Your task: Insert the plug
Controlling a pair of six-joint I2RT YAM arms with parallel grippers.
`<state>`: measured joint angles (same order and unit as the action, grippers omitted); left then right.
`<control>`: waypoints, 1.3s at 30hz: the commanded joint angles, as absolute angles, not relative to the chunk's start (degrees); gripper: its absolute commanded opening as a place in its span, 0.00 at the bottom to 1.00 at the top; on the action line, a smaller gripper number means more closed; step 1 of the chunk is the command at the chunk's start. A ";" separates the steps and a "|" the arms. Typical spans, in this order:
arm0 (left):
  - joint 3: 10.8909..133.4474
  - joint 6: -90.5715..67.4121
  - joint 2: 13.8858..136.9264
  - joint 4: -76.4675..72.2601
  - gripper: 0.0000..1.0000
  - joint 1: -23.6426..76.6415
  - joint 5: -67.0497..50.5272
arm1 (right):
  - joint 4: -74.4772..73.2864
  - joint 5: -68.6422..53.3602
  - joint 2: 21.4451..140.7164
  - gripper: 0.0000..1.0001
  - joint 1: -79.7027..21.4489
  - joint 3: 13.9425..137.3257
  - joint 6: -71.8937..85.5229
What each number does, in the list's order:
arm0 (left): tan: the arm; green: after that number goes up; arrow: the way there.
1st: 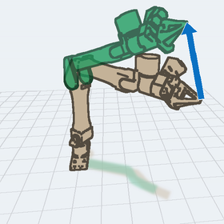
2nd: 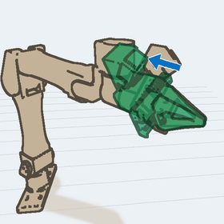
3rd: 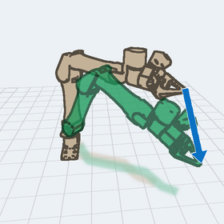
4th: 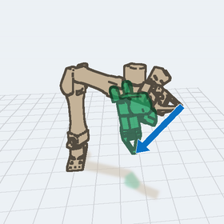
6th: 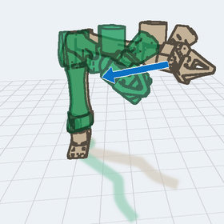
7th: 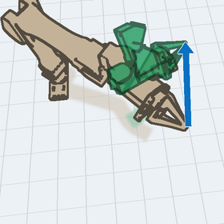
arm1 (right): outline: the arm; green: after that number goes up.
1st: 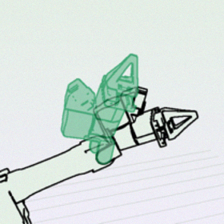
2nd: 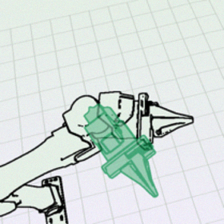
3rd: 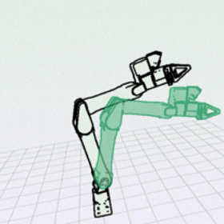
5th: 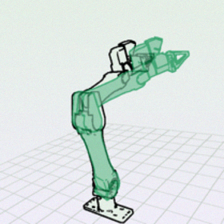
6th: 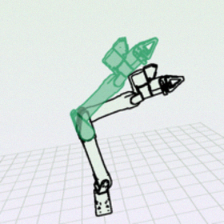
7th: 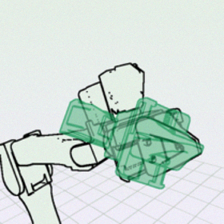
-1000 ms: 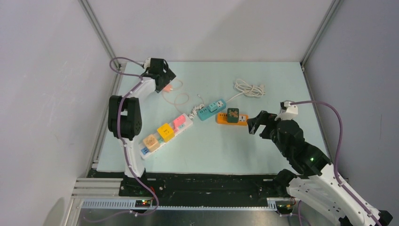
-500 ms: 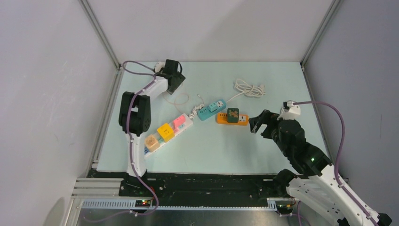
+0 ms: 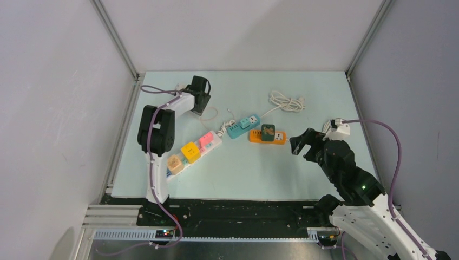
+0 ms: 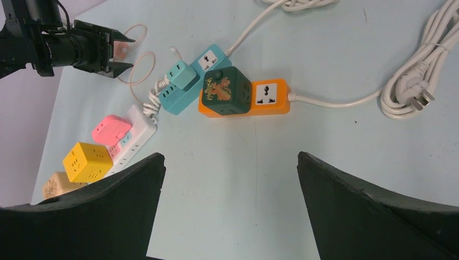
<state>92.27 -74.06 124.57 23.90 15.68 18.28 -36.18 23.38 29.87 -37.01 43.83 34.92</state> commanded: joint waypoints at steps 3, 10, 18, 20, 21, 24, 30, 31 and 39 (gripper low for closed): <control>97.13 -83.48 127.85 23.87 0.59 15.46 18.69 | -36.85 24.08 28.02 0.96 -36.43 45.53 35.34; 96.83 -92.62 129.72 23.77 0.51 15.00 17.43 | -38.21 24.67 26.16 0.96 -35.54 45.53 35.49; 94.52 -105.03 129.26 23.76 0.45 14.69 17.13 | -38.34 24.03 25.61 0.96 -34.97 45.57 35.77; 95.26 -106.93 130.06 23.74 0.43 14.40 16.36 | -38.96 24.16 25.32 0.96 -34.92 45.91 35.83; 96.32 -107.09 130.42 23.74 0.40 14.10 15.95 | -39.30 24.39 25.07 0.95 -34.88 46.07 35.80; 98.10 -106.66 131.70 23.75 0.28 13.56 15.20 | -40.81 25.22 24.32 0.96 -34.75 46.85 35.85; 96.95 -104.51 130.65 23.67 0.01 12.63 14.88 | -40.86 25.23 23.68 0.95 -34.62 46.98 36.18; 96.57 -102.64 130.41 23.66 0.00 12.50 15.45 | -40.62 24.59 23.98 0.95 -34.67 47.02 36.45; 95.20 -86.62 124.74 22.55 0.00 12.44 15.57 | -38.81 16.26 29.11 0.93 -34.85 46.48 41.70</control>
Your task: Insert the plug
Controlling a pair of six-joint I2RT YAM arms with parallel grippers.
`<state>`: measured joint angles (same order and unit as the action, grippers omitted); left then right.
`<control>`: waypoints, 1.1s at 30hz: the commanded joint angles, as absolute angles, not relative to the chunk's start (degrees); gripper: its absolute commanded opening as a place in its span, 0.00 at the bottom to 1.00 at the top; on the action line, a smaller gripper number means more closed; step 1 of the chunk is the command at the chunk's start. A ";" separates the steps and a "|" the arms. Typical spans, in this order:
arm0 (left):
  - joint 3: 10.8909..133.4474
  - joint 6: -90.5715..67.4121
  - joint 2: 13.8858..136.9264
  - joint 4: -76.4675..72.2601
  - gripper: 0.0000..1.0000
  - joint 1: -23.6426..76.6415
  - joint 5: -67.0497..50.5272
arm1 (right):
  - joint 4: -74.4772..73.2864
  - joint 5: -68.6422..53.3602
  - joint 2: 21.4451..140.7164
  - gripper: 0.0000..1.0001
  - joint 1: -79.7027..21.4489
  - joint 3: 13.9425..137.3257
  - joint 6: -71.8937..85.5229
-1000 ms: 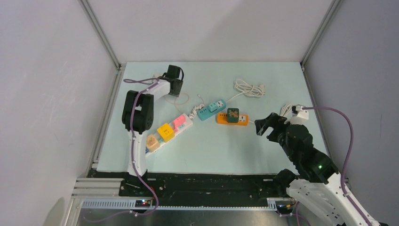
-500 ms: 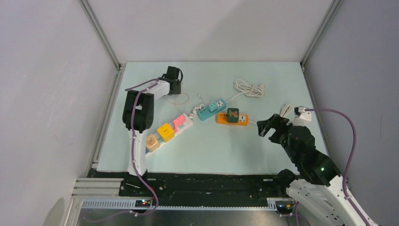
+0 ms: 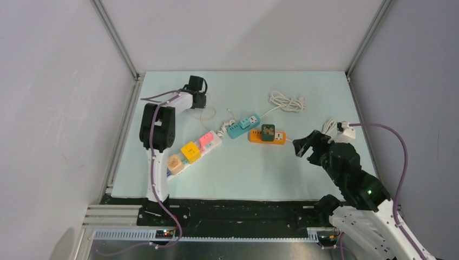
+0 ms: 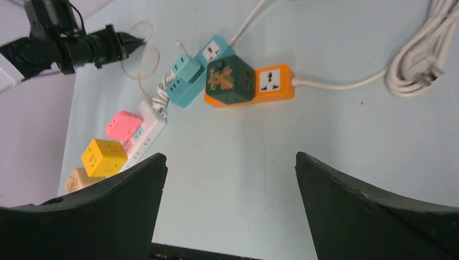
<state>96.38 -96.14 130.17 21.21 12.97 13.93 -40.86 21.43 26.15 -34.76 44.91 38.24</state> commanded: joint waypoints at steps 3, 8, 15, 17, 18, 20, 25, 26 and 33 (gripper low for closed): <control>93.02 -79.74 121.36 21.96 0.00 12.48 15.59 | -37.29 12.85 30.52 0.91 -35.71 44.49 42.75; 91.93 -65.99 115.13 21.54 0.00 12.61 16.34 | -32.64 11.36 29.07 0.90 -39.27 39.86 44.07; 92.11 -48.70 107.33 21.63 0.00 13.03 17.11 | -29.83 11.72 28.29 0.91 -44.22 37.58 43.07; 91.58 -44.57 104.86 21.62 0.00 13.02 16.75 | -29.15 11.52 28.30 0.91 -44.97 37.61 42.54; 91.30 -41.82 104.11 21.62 0.00 13.01 16.38 | -28.90 11.32 28.32 0.92 -45.28 37.61 42.41; 91.08 -37.70 101.84 21.65 0.00 13.13 15.41 | -28.42 10.87 28.61 0.92 -45.54 37.62 41.86; 91.12 -26.95 96.48 21.63 0.00 13.41 9.67 | -27.79 9.88 29.16 0.92 -45.82 37.61 41.07; 91.14 -25.30 95.83 21.63 0.00 13.79 8.75 | -27.54 9.61 29.06 0.92 -45.80 37.61 40.90; 88.45 -9.50 87.77 21.63 0.00 15.81 -6.49 | -25.02 8.09 26.24 0.95 -45.33 37.64 39.68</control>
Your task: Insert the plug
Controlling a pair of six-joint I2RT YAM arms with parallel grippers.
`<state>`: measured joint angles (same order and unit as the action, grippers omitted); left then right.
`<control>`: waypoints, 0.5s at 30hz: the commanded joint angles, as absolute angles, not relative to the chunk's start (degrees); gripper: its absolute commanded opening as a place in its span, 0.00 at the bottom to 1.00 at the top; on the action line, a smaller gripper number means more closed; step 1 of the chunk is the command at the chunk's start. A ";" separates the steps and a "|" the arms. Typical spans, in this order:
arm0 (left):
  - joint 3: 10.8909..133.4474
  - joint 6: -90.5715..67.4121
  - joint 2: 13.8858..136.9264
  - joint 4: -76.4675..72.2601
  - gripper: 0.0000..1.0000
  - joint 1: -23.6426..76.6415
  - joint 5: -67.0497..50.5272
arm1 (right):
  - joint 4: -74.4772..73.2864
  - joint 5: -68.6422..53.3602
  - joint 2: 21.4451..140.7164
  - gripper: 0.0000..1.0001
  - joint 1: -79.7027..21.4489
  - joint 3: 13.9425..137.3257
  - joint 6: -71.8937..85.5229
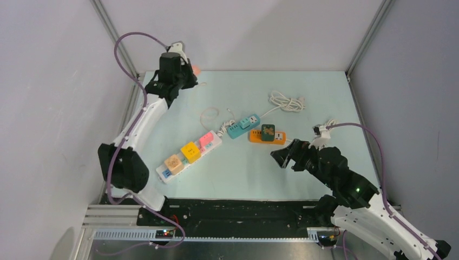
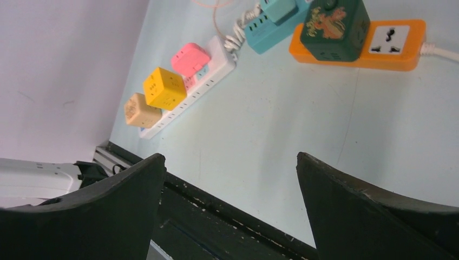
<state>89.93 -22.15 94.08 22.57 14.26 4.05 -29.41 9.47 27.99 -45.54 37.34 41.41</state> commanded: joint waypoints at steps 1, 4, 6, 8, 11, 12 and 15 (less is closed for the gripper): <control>87.48 -8.62 86.32 21.67 0.00 16.15 -7.73 | -23.66 6.53 26.08 0.95 -45.12 37.73 38.51; 85.57 -4.83 83.49 21.66 0.00 16.79 -12.29 | -21.30 1.26 26.79 0.96 -44.03 39.48 36.07; 84.09 -2.59 81.43 21.67 0.00 17.44 -15.08 | -20.28 -0.11 28.10 0.96 -43.56 42.47 34.63; 81.79 -0.69 79.39 21.72 0.00 18.50 -17.65 | -18.27 -1.85 29.66 0.97 -43.33 44.51 33.34; 79.35 1.90 75.58 21.63 0.00 19.40 -22.61 | -13.95 -4.47 31.87 0.98 -43.18 45.96 31.70; 78.26 2.98 74.70 21.67 0.00 19.81 -23.65 | -11.46 -6.39 33.26 0.99 -43.12 46.62 30.27; 76.84 4.15 70.55 21.86 0.00 21.05 -26.97 | -6.73 -10.02 37.63 1.00 -43.09 48.53 25.70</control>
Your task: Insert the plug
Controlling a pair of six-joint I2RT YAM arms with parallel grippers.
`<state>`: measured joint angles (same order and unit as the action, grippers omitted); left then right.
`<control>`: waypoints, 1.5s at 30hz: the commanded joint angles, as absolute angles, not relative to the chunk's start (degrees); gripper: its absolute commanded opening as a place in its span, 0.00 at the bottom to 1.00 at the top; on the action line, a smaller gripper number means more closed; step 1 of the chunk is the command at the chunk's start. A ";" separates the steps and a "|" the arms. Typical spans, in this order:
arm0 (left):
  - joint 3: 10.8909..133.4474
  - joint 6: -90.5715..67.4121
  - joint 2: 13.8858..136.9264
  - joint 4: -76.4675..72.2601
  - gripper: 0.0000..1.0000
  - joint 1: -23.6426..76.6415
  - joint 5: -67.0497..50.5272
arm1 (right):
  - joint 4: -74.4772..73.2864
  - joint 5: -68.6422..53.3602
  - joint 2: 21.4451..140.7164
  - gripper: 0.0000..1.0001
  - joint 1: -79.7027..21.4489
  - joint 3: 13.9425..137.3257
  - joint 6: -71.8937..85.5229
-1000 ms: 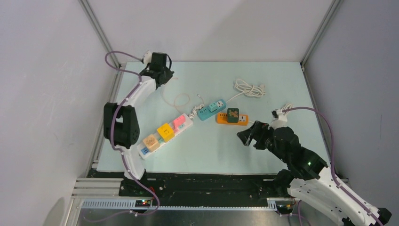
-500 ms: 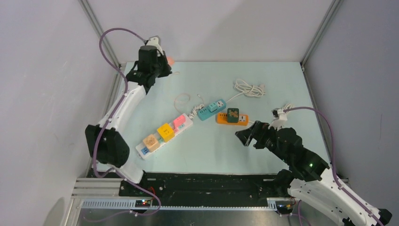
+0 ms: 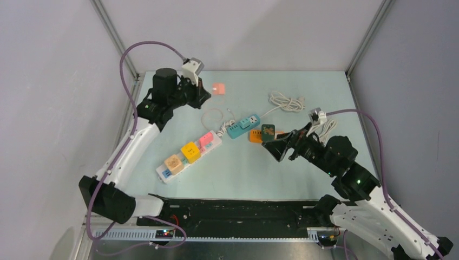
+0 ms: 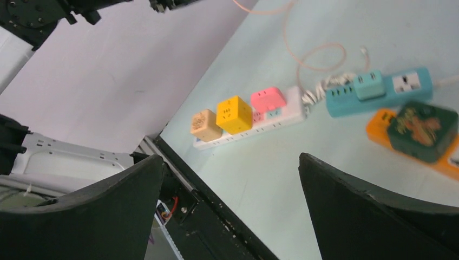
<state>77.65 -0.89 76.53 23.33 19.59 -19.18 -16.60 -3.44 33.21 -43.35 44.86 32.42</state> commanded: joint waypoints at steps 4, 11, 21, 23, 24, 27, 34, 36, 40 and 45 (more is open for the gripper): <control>75.22 3.68 65.31 23.47 0.00 21.94 -29.95 | -4.13 -21.34 45.33 0.99 -42.72 55.26 14.47; 74.36 4.37 57.36 32.35 0.00 22.29 -40.44 | -14.63 -38.16 59.08 0.99 -43.44 75.39 -2.00; 72.28 5.87 49.71 37.73 0.00 25.80 -47.56 | -24.32 -49.15 71.43 1.00 -42.93 85.78 -13.62; 71.99 6.12 48.46 37.95 0.00 25.98 -48.36 | -29.73 -50.74 74.25 0.99 -43.95 89.22 -16.20; 71.92 6.35 47.73 38.21 0.00 26.07 -48.54 | -34.41 -50.99 75.27 0.99 -45.11 92.05 -18.20; 71.70 7.92 46.61 39.02 0.00 26.13 -48.40 | -41.85 -50.18 80.30 0.97 -47.68 97.15 -22.18; 71.41 10.68 45.71 42.68 0.00 26.09 -48.87 | -43.24 -55.39 83.54 0.65 -47.52 98.25 -20.15; 71.37 11.83 45.29 43.63 0.00 26.10 -48.21 | -42.88 -57.72 83.21 0.61 -46.61 97.81 -19.37; 71.28 12.71 44.82 44.39 0.00 26.10 -48.09 | -44.20 -56.83 83.26 0.26 -47.06 97.70 -19.88; 71.98 12.91 44.76 44.57 0.00 26.12 -46.78 | -44.83 -54.43 83.35 0.00 -48.94 97.35 -19.72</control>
<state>71.55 11.25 45.43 44.69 25.87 -46.68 -44.53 -54.85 83.99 -47.57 95.70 -19.73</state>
